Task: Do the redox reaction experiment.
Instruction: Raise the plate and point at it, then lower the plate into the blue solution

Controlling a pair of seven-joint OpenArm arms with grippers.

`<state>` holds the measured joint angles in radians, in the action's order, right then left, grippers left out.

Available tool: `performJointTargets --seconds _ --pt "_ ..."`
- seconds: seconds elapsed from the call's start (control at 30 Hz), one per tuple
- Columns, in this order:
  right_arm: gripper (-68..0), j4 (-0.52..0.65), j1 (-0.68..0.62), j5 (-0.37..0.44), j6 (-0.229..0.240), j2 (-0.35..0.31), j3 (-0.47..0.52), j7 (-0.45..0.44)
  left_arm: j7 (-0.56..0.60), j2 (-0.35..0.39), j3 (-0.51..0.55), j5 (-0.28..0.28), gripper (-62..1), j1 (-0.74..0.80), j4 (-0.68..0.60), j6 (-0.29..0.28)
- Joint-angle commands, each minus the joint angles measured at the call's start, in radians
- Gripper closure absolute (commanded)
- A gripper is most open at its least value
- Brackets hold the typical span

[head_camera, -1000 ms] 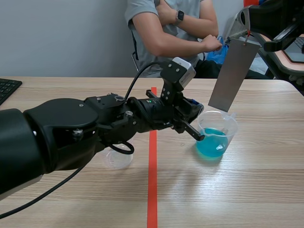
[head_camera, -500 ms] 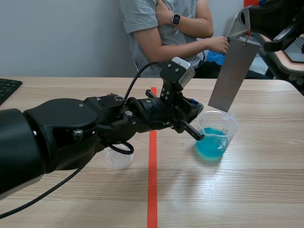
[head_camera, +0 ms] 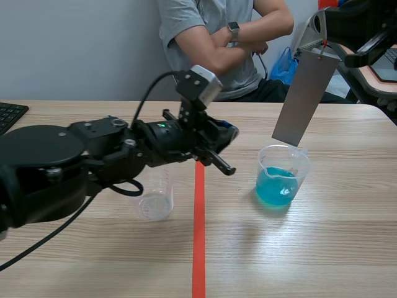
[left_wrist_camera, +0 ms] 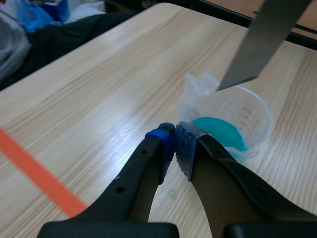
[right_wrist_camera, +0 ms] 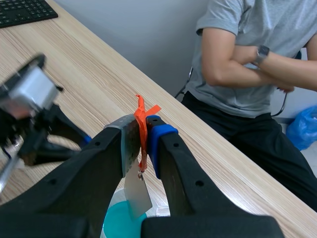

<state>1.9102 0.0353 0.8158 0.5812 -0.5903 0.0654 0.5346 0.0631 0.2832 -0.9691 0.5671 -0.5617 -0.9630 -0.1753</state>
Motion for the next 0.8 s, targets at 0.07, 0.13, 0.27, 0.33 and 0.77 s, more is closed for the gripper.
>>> performJointTargets --seconds 0.07,0.13,0.27,0.33,0.77 --pt "-1.5 0.008 0.014 0.008 -0.004 -0.016 0.014 -0.009 0.012 0.143 0.1 0.006 -4.2 0.099 -0.158 0.009" --pt "-1.5 0.008 0.014 0.008 -0.004 -0.016 0.014 -0.009 -0.005 0.219 0.154 0.005 -4.2 0.164 -0.236 0.011" --pt "-1.5 0.008 0.014 0.008 -0.004 -0.016 0.014 -0.009 -0.013 0.356 0.275 0.006 -4.2 0.323 -0.381 0.033" --pt "-1.5 0.008 0.014 0.008 -0.004 -0.016 0.014 -0.009 -0.013 0.417 0.347 0.006 -4.2 0.417 -0.439 0.034" --pt "-1.5 0.008 0.014 0.008 -0.004 -0.016 0.014 -0.009 0.05 0.513 0.913 0.006 -4.2 1.101 -0.55 0.035"
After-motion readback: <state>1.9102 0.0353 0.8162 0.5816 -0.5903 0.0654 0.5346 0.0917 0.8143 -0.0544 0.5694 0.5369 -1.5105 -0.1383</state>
